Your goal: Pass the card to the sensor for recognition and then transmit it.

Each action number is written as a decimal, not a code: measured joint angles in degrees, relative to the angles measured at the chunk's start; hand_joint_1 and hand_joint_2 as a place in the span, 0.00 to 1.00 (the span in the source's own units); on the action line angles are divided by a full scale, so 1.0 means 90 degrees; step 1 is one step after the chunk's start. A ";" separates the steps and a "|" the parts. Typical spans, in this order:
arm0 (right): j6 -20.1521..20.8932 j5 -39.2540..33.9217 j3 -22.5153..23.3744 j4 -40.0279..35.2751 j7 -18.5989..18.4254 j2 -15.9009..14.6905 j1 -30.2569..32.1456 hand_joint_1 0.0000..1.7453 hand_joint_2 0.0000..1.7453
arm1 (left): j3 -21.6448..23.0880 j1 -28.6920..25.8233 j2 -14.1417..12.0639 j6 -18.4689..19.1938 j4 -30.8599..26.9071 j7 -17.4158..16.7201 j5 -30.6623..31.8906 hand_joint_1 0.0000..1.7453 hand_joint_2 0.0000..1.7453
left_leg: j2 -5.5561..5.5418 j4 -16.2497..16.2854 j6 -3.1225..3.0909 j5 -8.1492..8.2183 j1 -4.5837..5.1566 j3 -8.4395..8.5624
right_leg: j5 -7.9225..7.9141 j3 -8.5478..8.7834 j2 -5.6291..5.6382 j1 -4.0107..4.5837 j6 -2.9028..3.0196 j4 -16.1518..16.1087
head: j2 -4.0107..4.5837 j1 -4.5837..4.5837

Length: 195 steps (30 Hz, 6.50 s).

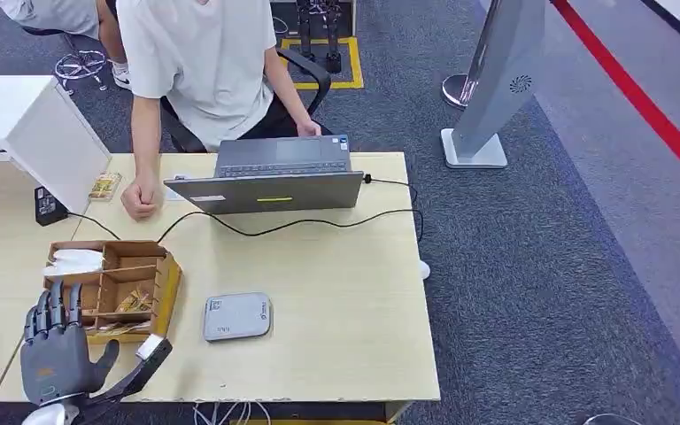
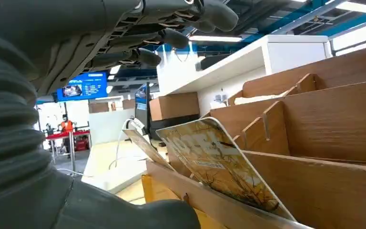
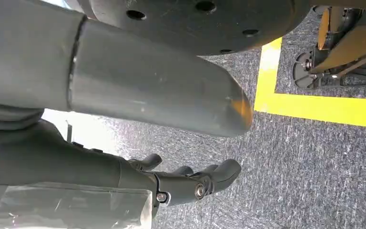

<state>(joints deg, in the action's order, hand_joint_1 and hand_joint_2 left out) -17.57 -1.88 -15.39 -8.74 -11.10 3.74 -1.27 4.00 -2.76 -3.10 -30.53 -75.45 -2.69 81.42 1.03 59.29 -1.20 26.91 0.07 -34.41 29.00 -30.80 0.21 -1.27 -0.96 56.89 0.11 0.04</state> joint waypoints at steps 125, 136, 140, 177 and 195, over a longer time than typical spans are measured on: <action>-0.0109 -0.0292 0.0168 0.0000 0.0202 0.0061 0.0029 0.00 0.00 | 0.1994 -0.0718 -0.1090 0.2300 -0.2364 -0.0964 -0.0950 0.00 1.00 | 0.0000 -0.0001 0.0000 0.0000 -0.0001 0.0010 | 0.0000 0.0011 -0.0001 0.0001 0.0000 0.0000 | 0.0000 0.0002; -0.0104 -0.0219 0.0155 0.0000 0.0163 0.0061 0.0029 0.00 0.00 | 0.1350 -0.0463 -0.0789 0.2346 -0.1688 -0.1010 -0.0797 0.00 1.00 | 0.0000 -0.0001 -0.0001 -0.0001 -0.0002 0.0010 | 0.0000 0.0012 -0.0001 0.0001 0.0001 0.0001 | 0.0000 0.0000; -0.0104 -0.0219 0.0155 0.0000 0.0163 0.0061 0.0028 0.00 0.00 | 0.1207 -0.0463 -0.0748 0.2346 -0.1622 -0.1018 -0.0789 0.00 1.00 | -0.0001 -0.0001 -0.0001 -0.0001 -0.0002 0.0010 | 0.0000 0.0012 -0.0001 0.0001 0.0000 0.0000 | 0.0000 0.0000; -0.0104 -0.0219 0.0143 0.0000 0.0090 0.0049 0.0029 0.00 0.00 | 0.0529 -0.0481 -0.0228 0.1780 -0.1586 -0.0687 -0.0197 0.00 1.00 | -0.0001 -0.0001 -0.0002 -0.0002 -0.0002 0.0011 | 0.0000 0.0013 -0.0002 0.0001 0.0000 0.0000 | 0.0000 0.0000; -0.0102 -0.0211 0.0138 0.0000 0.0090 0.0049 0.0029 0.00 0.00 | 0.0529 -0.0479 -0.0180 0.1797 -0.1588 -0.0702 -0.0172 0.00 1.00 | -0.0001 -0.0001 -0.0002 -0.0002 -0.0002 0.0010 | 0.0000 0.0013 -0.0002 0.0001 0.0000 0.0000 | 0.0000 0.0000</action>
<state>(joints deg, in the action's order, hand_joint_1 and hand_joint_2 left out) -18.49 -3.78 -14.14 -8.74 -10.30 4.17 -1.00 8.76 -7.07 -4.72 -14.36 -89.74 -9.00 79.87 1.02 59.28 -1.21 26.90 0.05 -34.32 29.01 -30.69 0.19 -1.25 -0.96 56.89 0.11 0.04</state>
